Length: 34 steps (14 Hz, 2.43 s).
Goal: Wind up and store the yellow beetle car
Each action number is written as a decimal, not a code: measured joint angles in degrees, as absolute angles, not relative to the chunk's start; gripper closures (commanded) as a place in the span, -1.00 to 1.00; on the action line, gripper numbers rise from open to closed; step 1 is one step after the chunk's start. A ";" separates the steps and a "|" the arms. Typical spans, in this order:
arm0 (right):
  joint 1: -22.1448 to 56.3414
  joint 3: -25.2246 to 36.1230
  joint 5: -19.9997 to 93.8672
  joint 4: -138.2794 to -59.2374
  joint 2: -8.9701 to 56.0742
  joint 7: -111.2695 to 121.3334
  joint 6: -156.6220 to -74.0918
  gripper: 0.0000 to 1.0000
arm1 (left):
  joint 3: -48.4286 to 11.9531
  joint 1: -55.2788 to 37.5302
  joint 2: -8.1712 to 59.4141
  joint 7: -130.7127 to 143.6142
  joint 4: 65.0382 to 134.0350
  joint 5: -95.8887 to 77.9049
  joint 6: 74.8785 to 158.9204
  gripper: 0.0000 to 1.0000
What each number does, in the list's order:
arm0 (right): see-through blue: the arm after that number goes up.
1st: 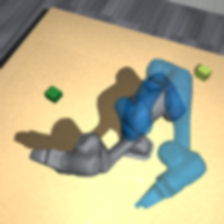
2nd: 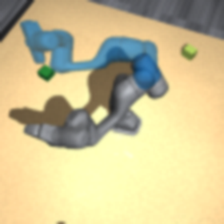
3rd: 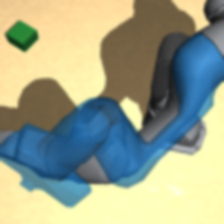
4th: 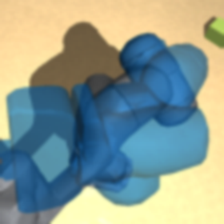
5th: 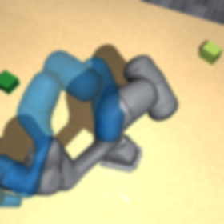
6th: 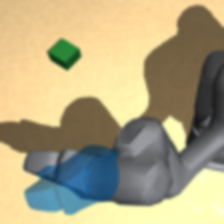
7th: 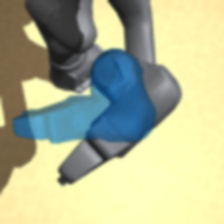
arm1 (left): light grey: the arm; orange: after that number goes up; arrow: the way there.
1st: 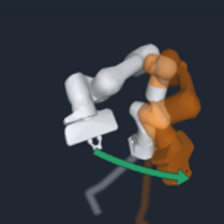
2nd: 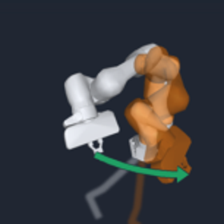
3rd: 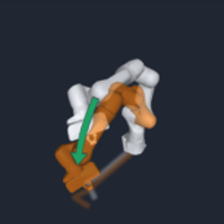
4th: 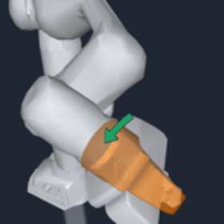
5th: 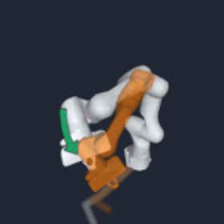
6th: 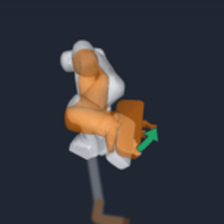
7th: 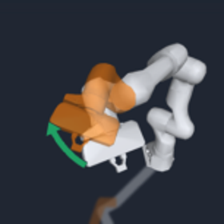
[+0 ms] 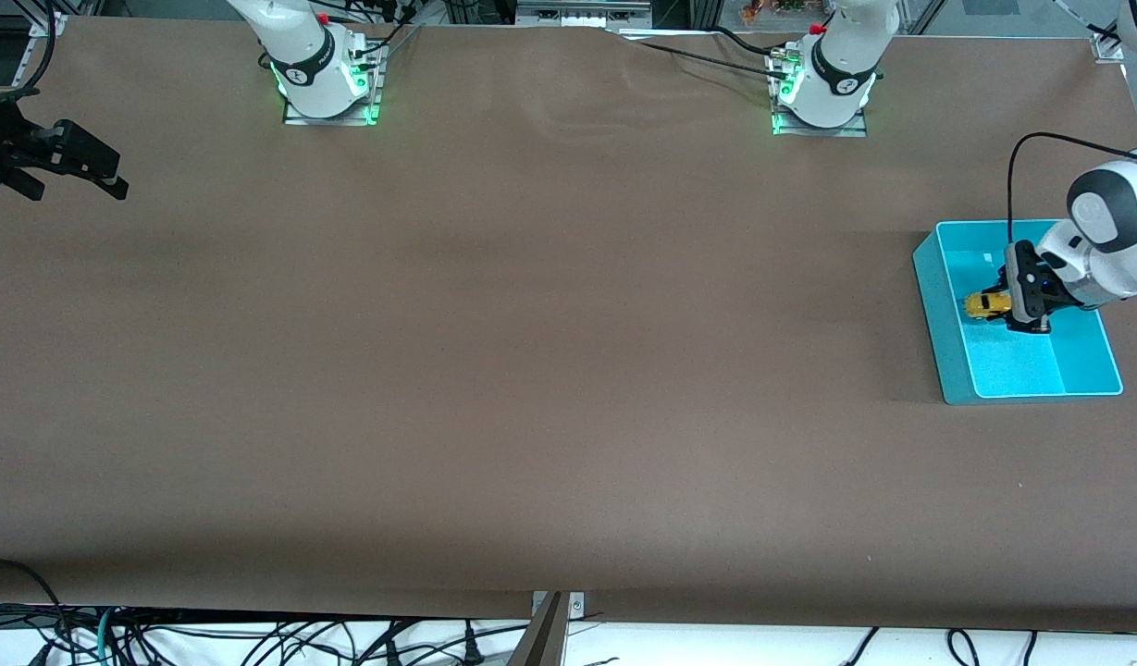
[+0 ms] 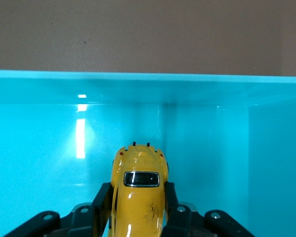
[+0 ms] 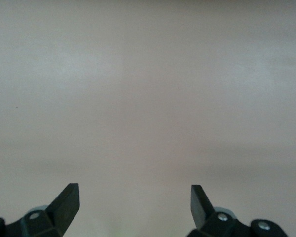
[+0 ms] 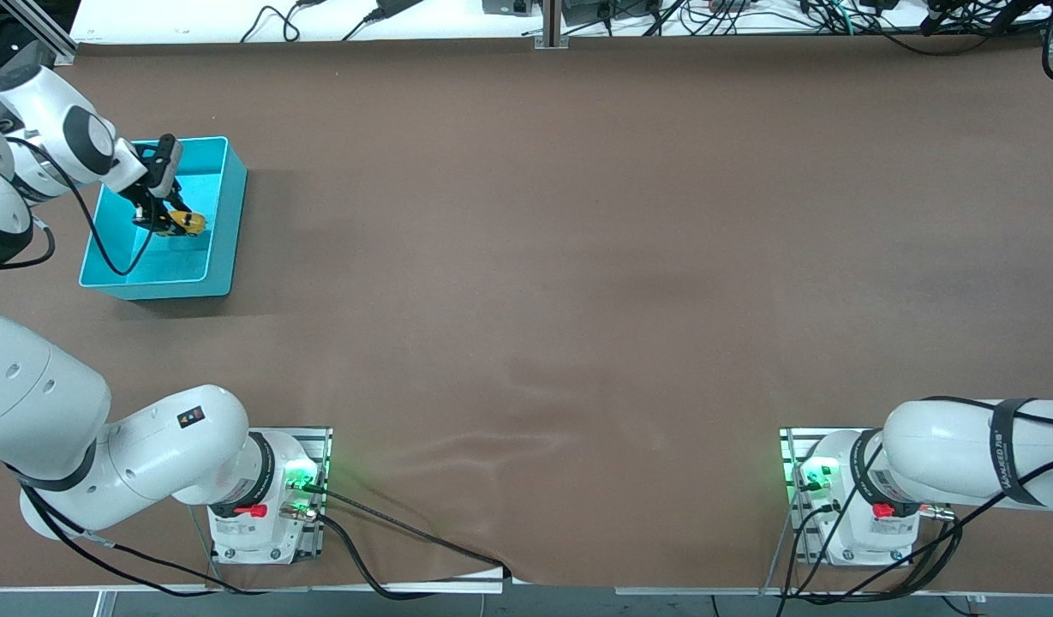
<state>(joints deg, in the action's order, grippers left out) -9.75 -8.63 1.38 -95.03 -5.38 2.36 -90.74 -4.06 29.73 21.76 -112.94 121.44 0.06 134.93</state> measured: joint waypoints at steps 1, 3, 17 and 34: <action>-9.76 -8.62 1.38 -95.03 -5.28 2.36 -90.74 -1.00 | -4.06 29.64 22.56 -112.94 121.43 0.06 135.73 0.51; -9.76 -8.62 1.38 -95.03 -5.06 2.36 -90.74 -1.00 | -4.08 29.42 23.79 -112.94 121.40 0.06 137.26 0.50; -9.81 -7.73 1.39 -95.01 -4.90 2.10 -90.74 -1.00 | -4.33 25.56 20.56 -107.47 113.80 0.06 124.62 -1.00; -9.44 -9.75 0.51 -94.91 -4.81 4.17 -90.63 -1.00 | -5.13 0.00 10.52 -66.58 90.22 -0.90 105.61 -1.00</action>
<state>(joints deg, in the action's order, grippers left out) -9.44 -9.75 0.51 -94.91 -4.81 4.17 -90.63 -5.13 0.00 10.52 -66.58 90.22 -0.90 105.61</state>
